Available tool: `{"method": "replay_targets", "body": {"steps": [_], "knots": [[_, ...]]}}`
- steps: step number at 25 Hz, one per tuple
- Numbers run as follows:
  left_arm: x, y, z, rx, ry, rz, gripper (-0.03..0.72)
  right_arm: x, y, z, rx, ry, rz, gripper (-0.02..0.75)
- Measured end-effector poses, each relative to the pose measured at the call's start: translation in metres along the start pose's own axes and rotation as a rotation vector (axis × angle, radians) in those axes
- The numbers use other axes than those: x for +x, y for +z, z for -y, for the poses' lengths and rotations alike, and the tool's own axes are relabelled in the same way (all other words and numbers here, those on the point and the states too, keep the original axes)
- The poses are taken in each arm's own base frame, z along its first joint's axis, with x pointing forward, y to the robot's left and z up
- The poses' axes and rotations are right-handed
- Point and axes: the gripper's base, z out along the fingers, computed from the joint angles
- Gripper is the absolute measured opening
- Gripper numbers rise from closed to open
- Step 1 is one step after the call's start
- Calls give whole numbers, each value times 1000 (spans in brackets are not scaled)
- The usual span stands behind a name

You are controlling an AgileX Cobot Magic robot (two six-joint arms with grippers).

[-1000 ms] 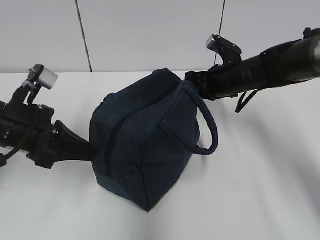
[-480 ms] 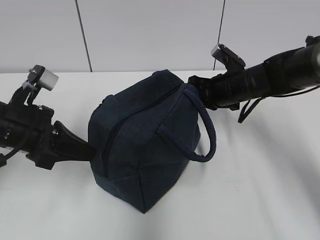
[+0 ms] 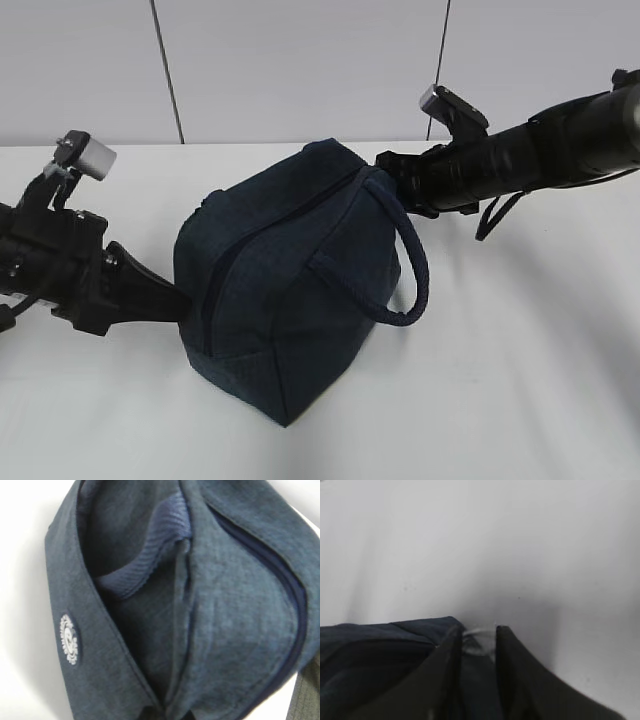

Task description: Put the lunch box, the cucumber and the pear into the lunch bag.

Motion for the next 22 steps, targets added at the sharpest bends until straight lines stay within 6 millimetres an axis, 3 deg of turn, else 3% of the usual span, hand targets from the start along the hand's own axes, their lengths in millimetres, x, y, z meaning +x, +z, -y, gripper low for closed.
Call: {"method": "replay_targets", "body": {"steps": [4, 6, 13, 17, 22], "knots": [[1, -1, 0, -9, -36, -12, 239, -17, -10, -6, -6, -45, 50, 501], [2, -2, 1, -15, -60, -30, 312, -28, -21, -10, -9, -62, 87, 550], [13, -14, 7, -74, -204, -189, 365, -44, -54, -17, -4, -142, 97, 561], [10, -37, 11, -275, -290, -179, 363, -39, -71, -21, 78, -174, -17, 557], [1, -74, 24, -504, -354, -47, 352, -27, -97, -21, 247, -183, -227, 504]]}}
